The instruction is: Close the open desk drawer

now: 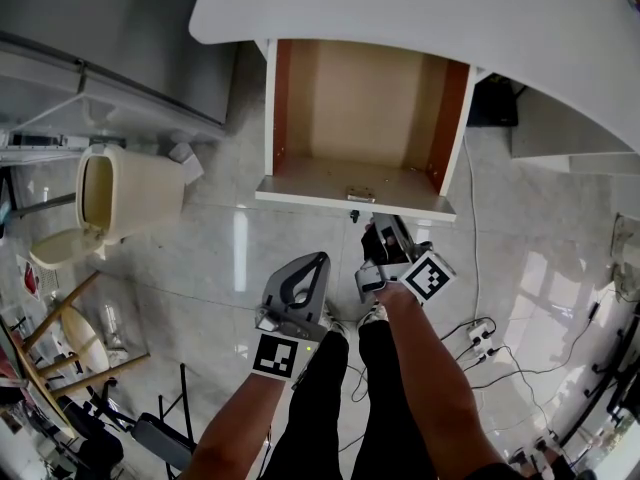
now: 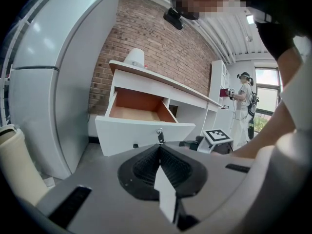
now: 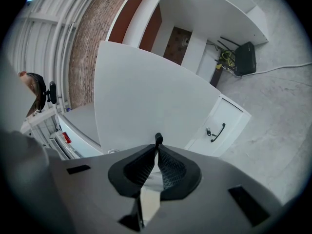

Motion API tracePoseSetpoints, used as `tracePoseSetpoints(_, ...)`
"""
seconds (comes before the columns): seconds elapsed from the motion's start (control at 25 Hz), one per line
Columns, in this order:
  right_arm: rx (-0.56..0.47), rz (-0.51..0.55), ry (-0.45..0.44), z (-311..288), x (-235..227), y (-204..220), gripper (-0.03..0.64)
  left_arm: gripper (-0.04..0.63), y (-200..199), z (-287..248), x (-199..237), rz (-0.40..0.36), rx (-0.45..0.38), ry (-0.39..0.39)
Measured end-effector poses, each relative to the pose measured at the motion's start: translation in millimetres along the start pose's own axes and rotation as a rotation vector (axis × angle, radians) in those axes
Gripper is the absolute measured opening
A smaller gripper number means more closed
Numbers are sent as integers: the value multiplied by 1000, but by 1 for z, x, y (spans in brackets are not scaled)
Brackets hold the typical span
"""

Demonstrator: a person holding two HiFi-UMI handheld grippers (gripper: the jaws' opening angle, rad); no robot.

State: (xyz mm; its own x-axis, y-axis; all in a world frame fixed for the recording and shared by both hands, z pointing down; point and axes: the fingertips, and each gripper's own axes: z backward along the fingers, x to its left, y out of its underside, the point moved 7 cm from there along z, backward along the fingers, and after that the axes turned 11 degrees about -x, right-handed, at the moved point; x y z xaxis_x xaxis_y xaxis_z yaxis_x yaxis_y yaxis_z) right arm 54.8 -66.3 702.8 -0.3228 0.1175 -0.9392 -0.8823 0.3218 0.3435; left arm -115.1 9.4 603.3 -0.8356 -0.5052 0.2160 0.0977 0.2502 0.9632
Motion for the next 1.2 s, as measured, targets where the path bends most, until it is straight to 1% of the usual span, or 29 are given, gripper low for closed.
tracePoseSetpoints(0.16,-4,-4,-19,0,5,-3,41,8,-1,-2,-3,0,-2,5)
tracePoseSetpoints(0.36,-24,-44,-28,1,14,-6,41,8,-3,-3,-4,3,1,0)
tracePoseSetpoints(0.6,-45,-49,-54,-2,27,-14,41,8,-7,-6,-3,3,-2,-7)
tracePoseSetpoints(0.88,-63,-76,-58,-6,41,-20,41,8,-10,-7,0,2,-10,-13)
tracePoseSetpoints(1.08,-70,-84,-22,-6,45,-20,41,8,-15,-8,2,3,-16,-22)
tracePoseSetpoints(1.2,-86,-92,-39,-7,48,-22,41,8,-18,-9,4,2,-19,-25)
